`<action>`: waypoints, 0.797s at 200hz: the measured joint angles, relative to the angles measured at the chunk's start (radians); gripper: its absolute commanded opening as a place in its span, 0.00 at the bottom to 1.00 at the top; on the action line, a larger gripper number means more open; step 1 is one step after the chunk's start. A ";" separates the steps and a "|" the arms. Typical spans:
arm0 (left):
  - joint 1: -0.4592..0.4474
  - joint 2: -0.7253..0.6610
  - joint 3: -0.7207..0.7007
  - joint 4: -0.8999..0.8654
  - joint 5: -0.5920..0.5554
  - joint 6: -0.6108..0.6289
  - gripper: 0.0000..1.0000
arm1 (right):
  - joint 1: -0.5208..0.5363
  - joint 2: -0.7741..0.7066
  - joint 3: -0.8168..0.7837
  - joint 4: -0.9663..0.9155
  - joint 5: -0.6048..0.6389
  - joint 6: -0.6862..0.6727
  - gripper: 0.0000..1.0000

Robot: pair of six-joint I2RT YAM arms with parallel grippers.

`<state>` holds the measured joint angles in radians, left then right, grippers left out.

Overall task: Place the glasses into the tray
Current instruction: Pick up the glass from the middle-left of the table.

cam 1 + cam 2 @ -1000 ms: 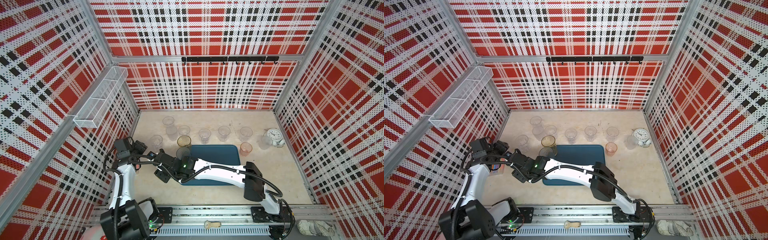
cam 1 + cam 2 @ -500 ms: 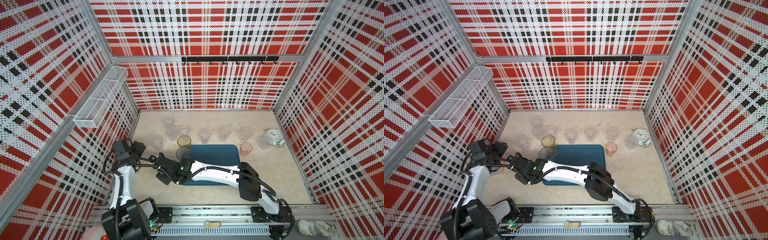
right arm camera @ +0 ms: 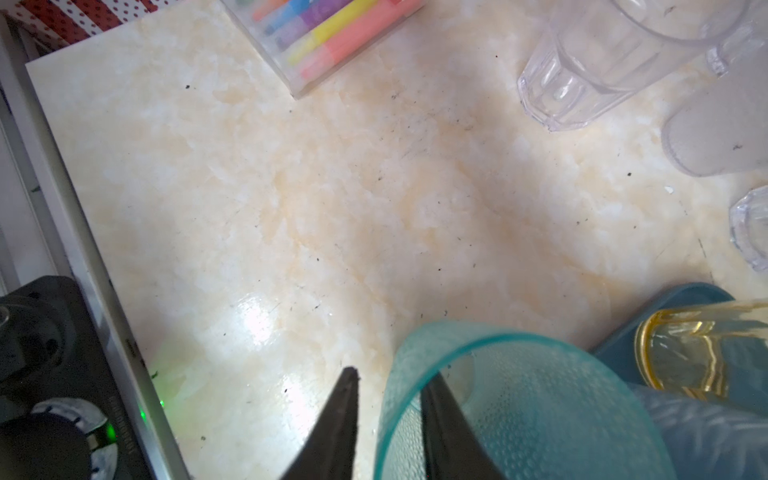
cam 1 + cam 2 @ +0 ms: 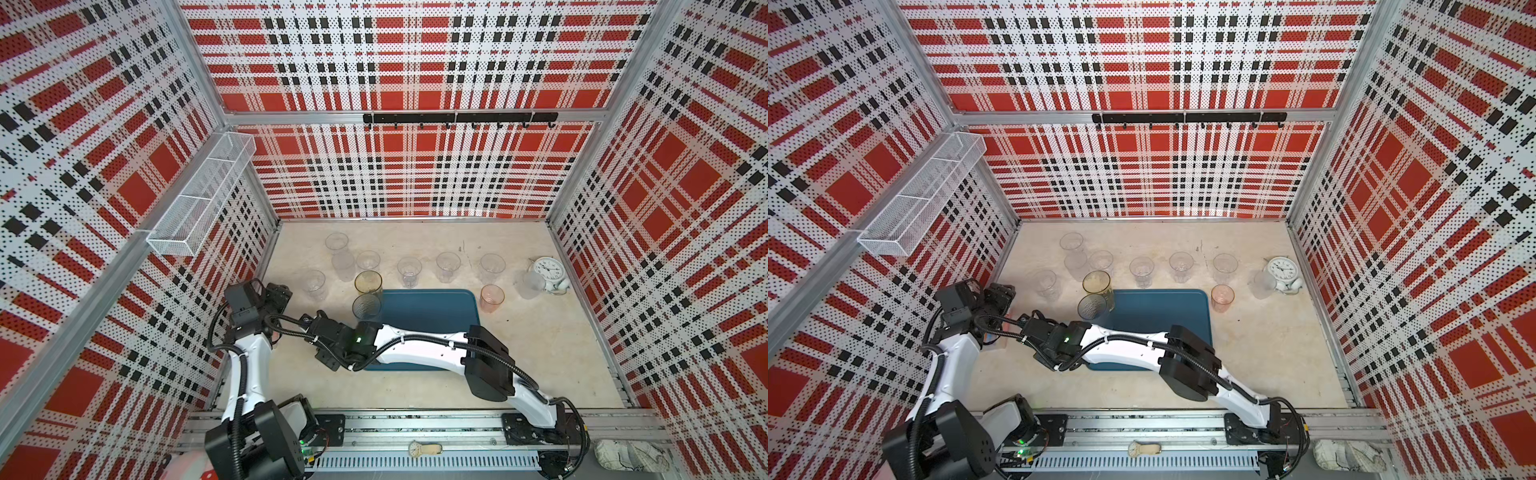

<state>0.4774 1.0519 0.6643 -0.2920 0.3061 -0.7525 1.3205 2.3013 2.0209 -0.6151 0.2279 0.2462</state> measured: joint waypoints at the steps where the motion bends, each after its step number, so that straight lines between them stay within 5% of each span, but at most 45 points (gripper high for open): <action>1: 0.000 0.000 0.000 0.000 0.001 0.000 0.73 | 0.000 0.000 0.000 0.000 0.001 0.001 0.21; 94: 0.005 -0.006 0.000 0.021 0.016 -0.031 0.73 | -0.001 -0.015 0.010 -0.001 0.008 -0.027 0.08; 159: 0.005 -0.018 0.070 0.019 0.028 -0.044 0.73 | 0.000 -0.201 -0.065 -0.034 -0.114 -0.054 0.05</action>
<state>0.4828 1.0340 0.7341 -0.2733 0.3344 -0.7963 1.3201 2.1006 1.9560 -0.6491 0.1135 0.1925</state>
